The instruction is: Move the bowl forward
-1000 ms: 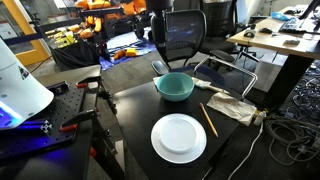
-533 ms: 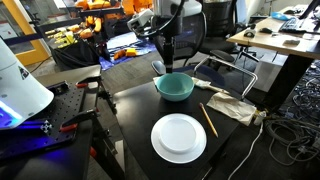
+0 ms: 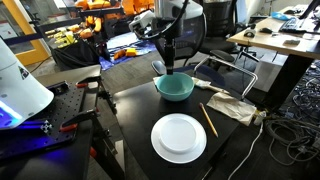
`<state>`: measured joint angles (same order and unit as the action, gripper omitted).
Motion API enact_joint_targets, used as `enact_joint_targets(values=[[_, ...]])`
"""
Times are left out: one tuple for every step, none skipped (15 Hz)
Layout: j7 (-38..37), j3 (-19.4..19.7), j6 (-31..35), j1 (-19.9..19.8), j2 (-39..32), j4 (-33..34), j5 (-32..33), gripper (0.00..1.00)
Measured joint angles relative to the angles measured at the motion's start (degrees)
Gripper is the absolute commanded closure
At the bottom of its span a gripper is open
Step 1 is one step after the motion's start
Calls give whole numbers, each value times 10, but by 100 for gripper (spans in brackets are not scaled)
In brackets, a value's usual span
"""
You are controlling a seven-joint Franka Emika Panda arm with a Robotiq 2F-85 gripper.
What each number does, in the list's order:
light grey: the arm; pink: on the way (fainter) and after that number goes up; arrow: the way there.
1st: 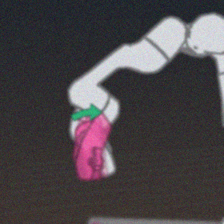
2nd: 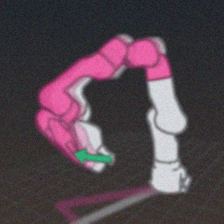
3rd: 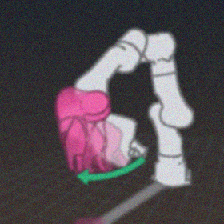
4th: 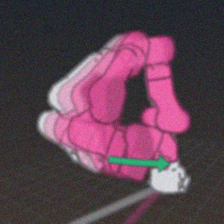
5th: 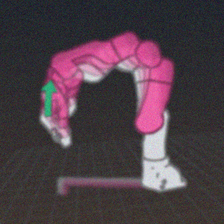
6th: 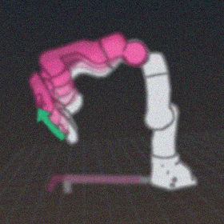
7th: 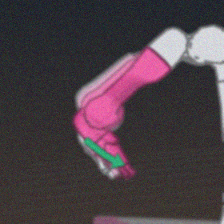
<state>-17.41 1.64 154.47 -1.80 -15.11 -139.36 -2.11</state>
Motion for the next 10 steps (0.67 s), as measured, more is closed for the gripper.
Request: enact_joint_targets(values=[[3, 1, 1, 0, -4, 0, -1, 0], [3, 3, 2, 0, -10, 0, -1, 0], [3, 6, 4, 0, -16, 1, -1, 0], [3, 9, 8, 0, -24, 2, -1, 0], [3, 12, 13, 0, -32, 3, -1, 0], [3, 15, 20, 0, -40, 4, -1, 0], [3, 18, 30, 0, -50, 6, -1, 0], [6, 18, 40, -1, -60, 7, -6, 0], [16, 17, 52, -3, -70, 9, -16, 0], [28, 15, 62, -6, -80, 11, -28, 0]])
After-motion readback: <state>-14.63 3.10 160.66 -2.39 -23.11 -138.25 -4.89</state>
